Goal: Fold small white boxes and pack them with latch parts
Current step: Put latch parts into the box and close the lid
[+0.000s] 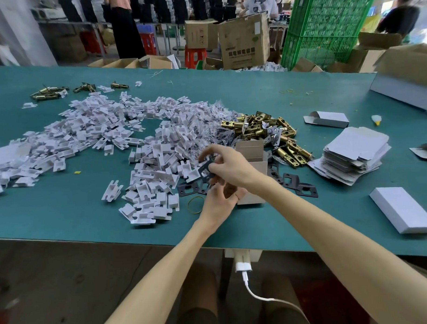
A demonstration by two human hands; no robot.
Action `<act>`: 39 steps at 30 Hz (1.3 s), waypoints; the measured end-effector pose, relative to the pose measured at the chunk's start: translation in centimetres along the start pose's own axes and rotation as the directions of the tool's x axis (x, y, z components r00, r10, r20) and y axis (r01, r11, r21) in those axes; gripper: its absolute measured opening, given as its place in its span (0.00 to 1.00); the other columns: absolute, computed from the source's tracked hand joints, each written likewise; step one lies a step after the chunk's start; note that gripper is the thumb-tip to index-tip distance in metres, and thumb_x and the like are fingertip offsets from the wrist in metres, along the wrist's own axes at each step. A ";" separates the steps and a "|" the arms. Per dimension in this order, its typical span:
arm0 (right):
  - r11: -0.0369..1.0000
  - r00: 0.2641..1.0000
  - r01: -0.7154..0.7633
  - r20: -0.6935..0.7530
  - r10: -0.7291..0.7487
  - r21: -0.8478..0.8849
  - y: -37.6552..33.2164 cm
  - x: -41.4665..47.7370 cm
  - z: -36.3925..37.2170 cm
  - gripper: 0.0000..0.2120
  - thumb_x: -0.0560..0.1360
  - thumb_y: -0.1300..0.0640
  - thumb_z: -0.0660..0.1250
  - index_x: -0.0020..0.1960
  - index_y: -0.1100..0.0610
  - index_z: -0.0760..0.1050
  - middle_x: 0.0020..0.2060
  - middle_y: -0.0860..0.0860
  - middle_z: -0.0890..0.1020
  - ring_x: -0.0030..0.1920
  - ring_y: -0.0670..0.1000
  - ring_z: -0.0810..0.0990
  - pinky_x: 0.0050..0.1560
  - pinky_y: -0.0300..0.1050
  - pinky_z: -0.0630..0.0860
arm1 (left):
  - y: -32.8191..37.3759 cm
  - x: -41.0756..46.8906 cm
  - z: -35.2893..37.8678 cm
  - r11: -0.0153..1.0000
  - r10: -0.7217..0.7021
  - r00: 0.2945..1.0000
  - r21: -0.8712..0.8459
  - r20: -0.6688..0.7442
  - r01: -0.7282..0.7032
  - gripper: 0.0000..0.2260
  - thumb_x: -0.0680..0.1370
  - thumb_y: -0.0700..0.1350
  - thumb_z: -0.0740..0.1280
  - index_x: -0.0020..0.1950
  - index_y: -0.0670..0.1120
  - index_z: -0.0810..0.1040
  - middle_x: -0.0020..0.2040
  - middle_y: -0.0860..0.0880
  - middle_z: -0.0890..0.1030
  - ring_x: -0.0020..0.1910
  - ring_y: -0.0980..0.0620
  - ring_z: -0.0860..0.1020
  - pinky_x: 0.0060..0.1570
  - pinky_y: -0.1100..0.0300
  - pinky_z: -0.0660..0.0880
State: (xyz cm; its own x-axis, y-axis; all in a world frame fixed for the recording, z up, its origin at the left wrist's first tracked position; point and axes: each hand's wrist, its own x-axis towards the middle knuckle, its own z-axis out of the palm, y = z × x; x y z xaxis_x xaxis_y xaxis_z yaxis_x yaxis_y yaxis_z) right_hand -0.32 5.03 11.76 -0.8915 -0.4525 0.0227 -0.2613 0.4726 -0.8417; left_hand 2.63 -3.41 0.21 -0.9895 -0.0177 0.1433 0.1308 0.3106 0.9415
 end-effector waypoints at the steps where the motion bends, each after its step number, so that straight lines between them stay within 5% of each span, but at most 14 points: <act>1: 0.995 0.999 -0.045 -0.009 0.046 0.087 0.1 -0.2 -0.3 0.12 0.79 0.67 0.60 0.57 0.59 0.80 0.38 0.54 0.85 0.35 0.48 0.87 0.31 0.36 0.77 | 0.1 0.1 0.0 1.000 -0.001 1.000 -0.005 0.001 0.001 0.11 0.80 0.48 0.73 0.61 0.53 0.75 0.52 0.54 0.84 0.51 0.59 0.81 0.50 0.65 0.77; 5: 0.905 0.992 -0.112 0.100 0.078 0.410 0.5 -1.2 -1.7 0.09 0.79 0.60 0.71 0.57 0.64 0.81 0.45 0.58 0.87 0.46 0.54 0.88 0.42 0.38 0.81 | 0.3 0.0 0.1 1.000 -0.008 1.000 -0.001 -0.009 0.008 0.09 0.80 0.48 0.73 0.59 0.50 0.79 0.51 0.56 0.85 0.51 0.63 0.82 0.54 0.68 0.77; 7: 0.900 0.991 -0.074 0.133 0.018 0.430 0.8 -1.8 -2.1 0.13 0.76 0.60 0.76 0.58 0.63 0.81 0.46 0.57 0.88 0.48 0.55 0.88 0.47 0.41 0.82 | 0.4 0.0 0.1 1.000 -0.008 1.000 -0.006 -0.013 0.008 0.10 0.80 0.47 0.73 0.60 0.46 0.80 0.52 0.53 0.85 0.52 0.59 0.83 0.56 0.64 0.78; 10: 0.974 0.998 0.063 0.000 -0.065 0.219 0.8 -2.4 -2.5 0.11 0.75 0.62 0.76 0.56 0.61 0.82 0.42 0.54 0.88 0.42 0.55 0.88 0.44 0.47 0.84 | 0.4 0.0 0.2 0.999 -0.028 1.000 -0.039 0.006 0.029 0.15 0.80 0.47 0.73 0.65 0.45 0.79 0.55 0.51 0.85 0.55 0.55 0.83 0.59 0.61 0.78; 14: 0.986 0.976 0.164 -0.138 -0.168 -0.035 -0.1 -2.5 -4.3 0.06 0.76 0.52 0.75 0.43 0.53 0.83 0.28 0.42 0.79 0.30 0.46 0.76 0.33 0.38 0.72 | 0.5 -0.1 0.3 0.996 -0.008 1.000 -0.088 0.011 0.009 0.13 0.80 0.44 0.73 0.63 0.46 0.78 0.56 0.53 0.85 0.53 0.61 0.83 0.54 0.66 0.78; 17: 0.976 0.938 0.171 -0.281 -0.202 -0.132 -0.2 -2.3 -6.5 0.12 0.77 0.49 0.74 0.37 0.52 0.80 0.28 0.47 0.75 0.32 0.48 0.70 0.34 0.40 0.70 | 0.6 -0.2 0.3 0.990 -0.024 1.000 -0.135 0.016 0.026 0.12 0.80 0.44 0.73 0.62 0.48 0.77 0.56 0.53 0.85 0.54 0.60 0.83 0.53 0.66 0.78; 19: 0.958 0.922 0.137 -0.322 -0.216 -0.251 0.0 -2.3 -7.8 0.11 0.78 0.50 0.73 0.40 0.54 0.83 0.33 0.51 0.81 0.34 0.51 0.74 0.37 0.42 0.70 | 0.7 -0.2 0.3 0.988 -0.027 0.999 -0.149 0.020 0.030 0.12 0.80 0.44 0.74 0.62 0.48 0.77 0.57 0.53 0.85 0.55 0.57 0.83 0.54 0.66 0.78; 24: 0.813 0.960 0.020 -0.217 -0.179 -0.583 1.4 -2.1 -9.1 0.07 0.79 0.55 0.71 0.49 0.59 0.84 0.42 0.54 0.83 0.45 0.58 0.80 0.48 0.56 0.78 | 0.6 -0.2 0.2 0.984 -0.021 0.999 -0.176 0.028 0.026 0.12 0.80 0.43 0.74 0.62 0.48 0.78 0.57 0.52 0.85 0.54 0.59 0.83 0.55 0.66 0.78; 30: 0.600 0.961 0.061 -0.116 -0.251 -0.798 2.3 -1.6 -8.0 0.05 0.79 0.57 0.70 0.53 0.57 0.81 0.50 0.54 0.84 0.56 0.59 0.78 0.61 0.54 0.69 | 0.4 -0.3 0.2 0.984 -0.018 0.999 -0.175 0.037 0.024 0.13 0.80 0.44 0.73 0.63 0.48 0.77 0.58 0.51 0.84 0.57 0.56 0.83 0.58 0.63 0.79; 34: 0.622 0.961 0.075 -0.110 -0.253 -0.779 2.9 -1.3 -7.8 0.03 0.80 0.59 0.68 0.53 0.55 0.80 0.47 0.51 0.81 0.56 0.57 0.75 0.63 0.53 0.58 | 0.4 -0.3 0.1 0.983 -0.019 0.999 -0.180 0.037 0.025 0.12 0.80 0.44 0.73 0.62 0.49 0.77 0.57 0.53 0.84 0.55 0.58 0.83 0.56 0.64 0.79; 39: 0.639 0.974 0.055 -0.098 -0.202 -0.767 2.8 -1.2 -8.2 0.09 0.81 0.63 0.65 0.54 0.51 0.81 0.47 0.50 0.82 0.54 0.54 0.69 0.62 0.55 0.58 | 0.5 -0.3 0.1 0.982 -0.019 0.999 -0.185 0.037 0.025 0.12 0.80 0.44 0.73 0.61 0.50 0.77 0.57 0.53 0.84 0.54 0.60 0.83 0.55 0.64 0.79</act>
State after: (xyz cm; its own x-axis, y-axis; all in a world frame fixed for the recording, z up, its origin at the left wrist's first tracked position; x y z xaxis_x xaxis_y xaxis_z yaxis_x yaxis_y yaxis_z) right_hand -3.01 13.10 13.83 -0.8523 -0.4621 0.2450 -0.5000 0.8573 -0.1226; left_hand 2.95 -3.18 0.59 -0.9934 0.0117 0.1142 0.1147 0.1292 0.9850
